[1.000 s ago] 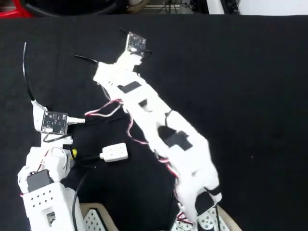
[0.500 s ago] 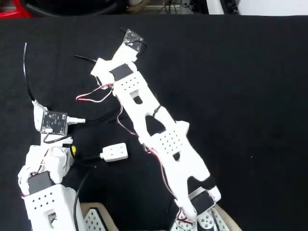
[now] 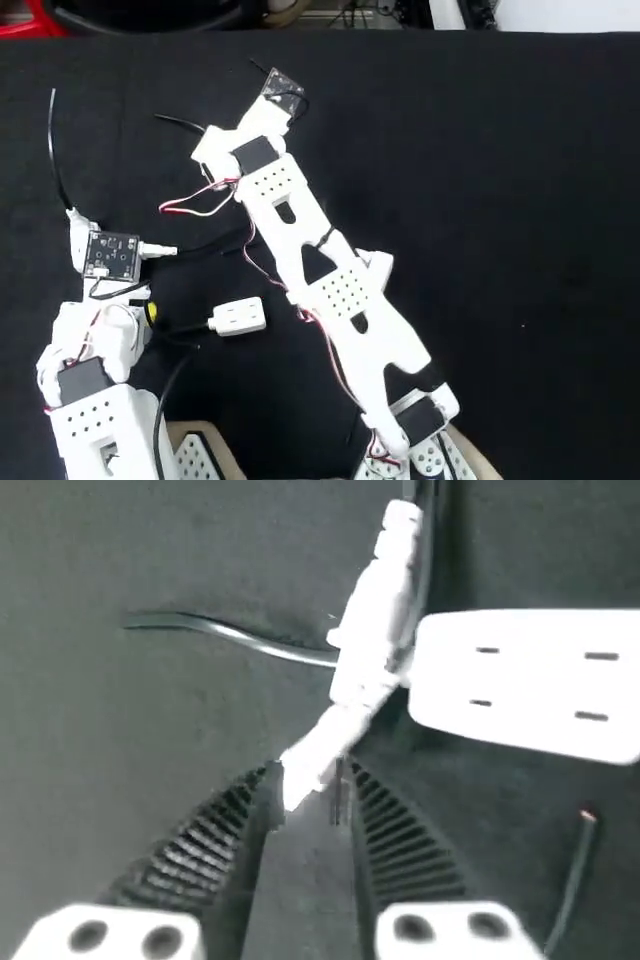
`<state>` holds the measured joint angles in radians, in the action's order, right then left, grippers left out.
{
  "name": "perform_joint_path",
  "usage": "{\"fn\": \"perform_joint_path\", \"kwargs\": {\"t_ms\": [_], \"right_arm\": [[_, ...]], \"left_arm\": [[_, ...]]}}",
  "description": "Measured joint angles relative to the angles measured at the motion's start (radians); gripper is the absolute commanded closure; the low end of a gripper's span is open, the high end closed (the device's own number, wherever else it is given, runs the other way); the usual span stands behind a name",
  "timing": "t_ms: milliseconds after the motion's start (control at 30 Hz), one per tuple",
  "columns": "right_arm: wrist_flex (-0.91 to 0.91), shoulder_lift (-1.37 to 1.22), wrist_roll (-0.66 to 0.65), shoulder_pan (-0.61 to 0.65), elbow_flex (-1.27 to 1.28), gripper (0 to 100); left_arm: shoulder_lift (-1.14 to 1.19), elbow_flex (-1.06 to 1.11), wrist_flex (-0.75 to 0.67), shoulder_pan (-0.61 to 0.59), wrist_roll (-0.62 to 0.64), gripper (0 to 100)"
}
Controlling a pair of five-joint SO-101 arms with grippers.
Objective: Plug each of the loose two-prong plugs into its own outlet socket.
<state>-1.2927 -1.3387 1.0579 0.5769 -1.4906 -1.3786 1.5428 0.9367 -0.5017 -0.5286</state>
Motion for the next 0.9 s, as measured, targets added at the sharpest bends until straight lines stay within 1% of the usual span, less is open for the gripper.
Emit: {"fn": "perform_joint_path", "kwargs": {"t_ms": [167,300,367,433,500,567,667,767,833,900], "right_arm": [[-0.066,0.000,0.000,0.000,-0.034,82.5],[-0.054,0.000,-0.005,-0.014,-0.037,78.5],[-0.040,0.000,-0.044,-0.025,-0.037,79.0],[-0.049,0.000,-0.101,-0.023,-0.038,82.8],[-0.110,0.000,-0.172,-0.014,-0.086,90.0],[-0.157,0.009,-0.287,0.002,-0.117,98.6],[-0.114,0.018,-0.528,0.015,-0.126,98.2],[0.034,0.018,-0.740,0.009,-0.127,98.6],[0.106,0.018,-0.807,0.003,-0.123,98.6],[0.106,0.020,-0.832,-0.006,-0.100,98.6]], "left_arm": [[0.000,0.000,0.000,0.000,0.000,74],[0.006,0.008,-0.017,0.002,0.000,74],[0.015,0.015,-0.028,0.002,0.000,74],[0.014,0.018,-0.038,0.002,0.000,74],[0.014,0.018,-0.043,0.002,0.000,74],[0.014,0.018,-0.043,0.002,0.000,74],[0.014,0.018,-0.044,0.014,-0.003,74],[0.015,0.020,-0.044,0.028,-0.023,74],[0.000,0.020,-0.046,0.029,-0.029,74],[0.002,0.020,-0.041,0.028,-0.031,74]]}}
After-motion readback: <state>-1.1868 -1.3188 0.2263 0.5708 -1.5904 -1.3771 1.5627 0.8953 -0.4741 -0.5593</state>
